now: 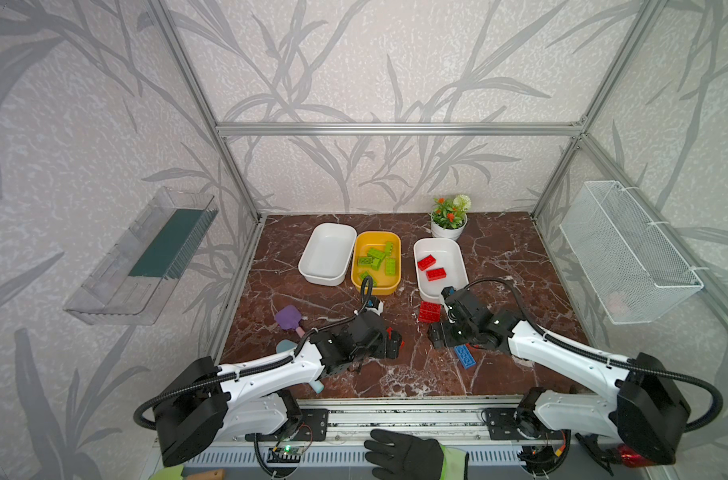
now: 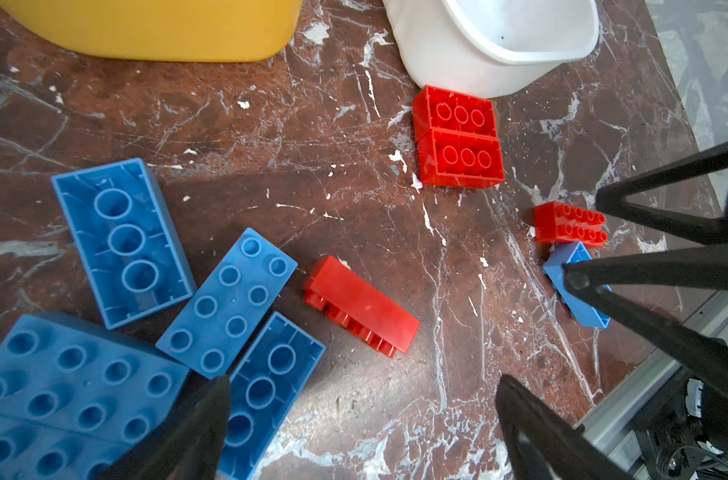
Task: Sort the legos into containers by color
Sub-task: 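Lower the right gripper onto a red brick beside the white tray and grasp it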
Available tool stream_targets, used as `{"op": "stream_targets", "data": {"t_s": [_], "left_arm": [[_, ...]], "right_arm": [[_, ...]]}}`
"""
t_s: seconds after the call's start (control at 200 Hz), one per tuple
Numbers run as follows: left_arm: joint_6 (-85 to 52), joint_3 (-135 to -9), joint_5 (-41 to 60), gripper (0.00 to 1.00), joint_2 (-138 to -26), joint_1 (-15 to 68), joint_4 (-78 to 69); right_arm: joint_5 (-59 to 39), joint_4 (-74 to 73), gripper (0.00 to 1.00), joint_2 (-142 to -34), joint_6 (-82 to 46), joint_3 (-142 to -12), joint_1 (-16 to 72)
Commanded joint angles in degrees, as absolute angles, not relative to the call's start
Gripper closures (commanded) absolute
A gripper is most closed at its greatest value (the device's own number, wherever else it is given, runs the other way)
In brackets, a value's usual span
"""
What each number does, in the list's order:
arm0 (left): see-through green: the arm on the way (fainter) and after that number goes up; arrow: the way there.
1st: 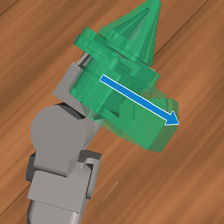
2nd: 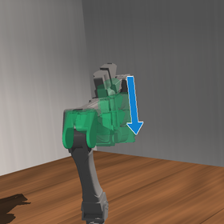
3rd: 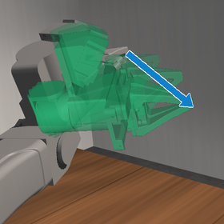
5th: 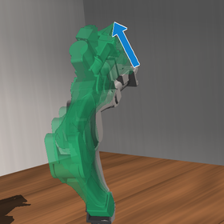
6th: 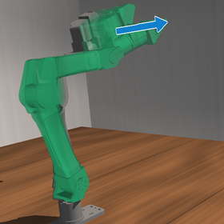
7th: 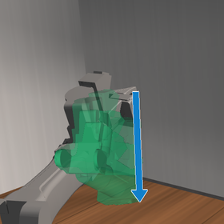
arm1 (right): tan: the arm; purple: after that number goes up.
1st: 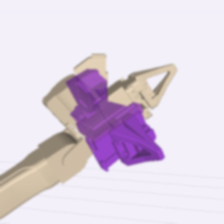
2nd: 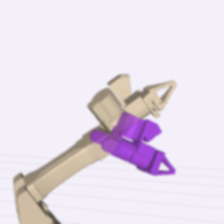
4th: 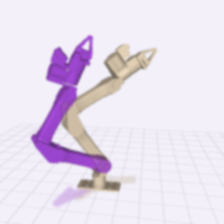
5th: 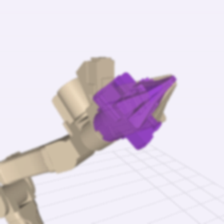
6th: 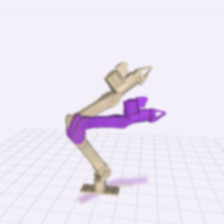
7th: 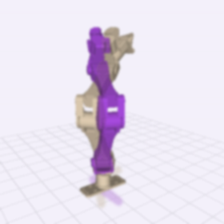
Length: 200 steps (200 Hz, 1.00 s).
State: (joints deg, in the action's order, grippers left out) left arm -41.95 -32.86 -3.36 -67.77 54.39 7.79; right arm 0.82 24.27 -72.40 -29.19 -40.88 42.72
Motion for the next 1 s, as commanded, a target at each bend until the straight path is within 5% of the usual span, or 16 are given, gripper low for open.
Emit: {"op": "stream_targets", "data": {"t_s": [0.0,0.845,0.995], "left_arm": [[-42.7,-32.6,-5.6,0.02,-65.8,54.8,8.6],[-41.0,-21.2,-18.9,0.01,-38.3,54.5,20.4],[-40.8,-20.2,-19.6,0.01,-35.4,54.5,22.3]], "right_arm": [[3.5,20.8,0.04,-76.4,-33.5,-42.6,43.7],[28.2,13.7,0.04,-99.9,-53.5,-52.8,50.7],[29.7,20.4,0.22,-103.3,-53.2,-57.2,50.7]]}}
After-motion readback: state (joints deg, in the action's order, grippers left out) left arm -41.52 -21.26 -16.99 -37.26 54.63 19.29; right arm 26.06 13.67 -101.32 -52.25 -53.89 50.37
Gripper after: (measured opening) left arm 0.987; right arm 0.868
